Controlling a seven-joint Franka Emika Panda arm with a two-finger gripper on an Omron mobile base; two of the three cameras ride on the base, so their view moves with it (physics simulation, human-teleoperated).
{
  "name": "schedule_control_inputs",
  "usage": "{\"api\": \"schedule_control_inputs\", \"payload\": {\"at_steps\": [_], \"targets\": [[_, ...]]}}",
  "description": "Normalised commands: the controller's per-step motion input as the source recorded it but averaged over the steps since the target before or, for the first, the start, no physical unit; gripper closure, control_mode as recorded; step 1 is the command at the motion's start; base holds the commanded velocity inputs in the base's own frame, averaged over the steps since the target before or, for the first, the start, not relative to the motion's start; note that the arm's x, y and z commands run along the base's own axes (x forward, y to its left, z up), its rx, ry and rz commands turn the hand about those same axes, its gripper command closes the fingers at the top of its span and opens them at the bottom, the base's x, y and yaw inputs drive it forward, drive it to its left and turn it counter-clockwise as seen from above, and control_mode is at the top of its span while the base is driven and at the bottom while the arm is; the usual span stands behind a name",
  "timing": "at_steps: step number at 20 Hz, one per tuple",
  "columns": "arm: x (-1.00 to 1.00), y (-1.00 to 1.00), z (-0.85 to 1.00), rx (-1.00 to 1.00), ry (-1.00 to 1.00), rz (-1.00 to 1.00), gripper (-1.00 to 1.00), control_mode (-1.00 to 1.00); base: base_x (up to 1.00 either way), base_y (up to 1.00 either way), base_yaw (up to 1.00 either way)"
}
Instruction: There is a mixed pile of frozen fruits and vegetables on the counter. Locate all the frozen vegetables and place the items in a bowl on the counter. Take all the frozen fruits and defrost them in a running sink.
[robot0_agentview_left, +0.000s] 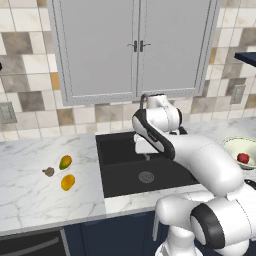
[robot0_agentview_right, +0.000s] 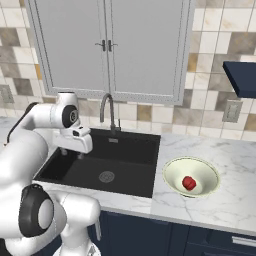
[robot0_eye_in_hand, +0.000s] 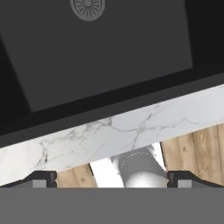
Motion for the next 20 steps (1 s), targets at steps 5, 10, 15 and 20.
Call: {"api": "schedule_control_inputs", "payload": {"at_steps": [5,10,15,20], "targets": [[0.06,0.51,0.0,-0.02,0.04,-0.02,-1.0,-1.0,0.0,0.0,0.0],[0.13,0.55,0.0,0.0,0.02,0.01,-1.0,-1.0,0.0,0.0,0.0],[0.23,0.49,-0.07,0.0,0.02,0.05,-1.0,-1.0,0.0,0.0,0.0],[0.21,0.39,-0.09,0.06,-0.01,0.05,-1.0,-1.0,0.0,0.0,0.0]]}}
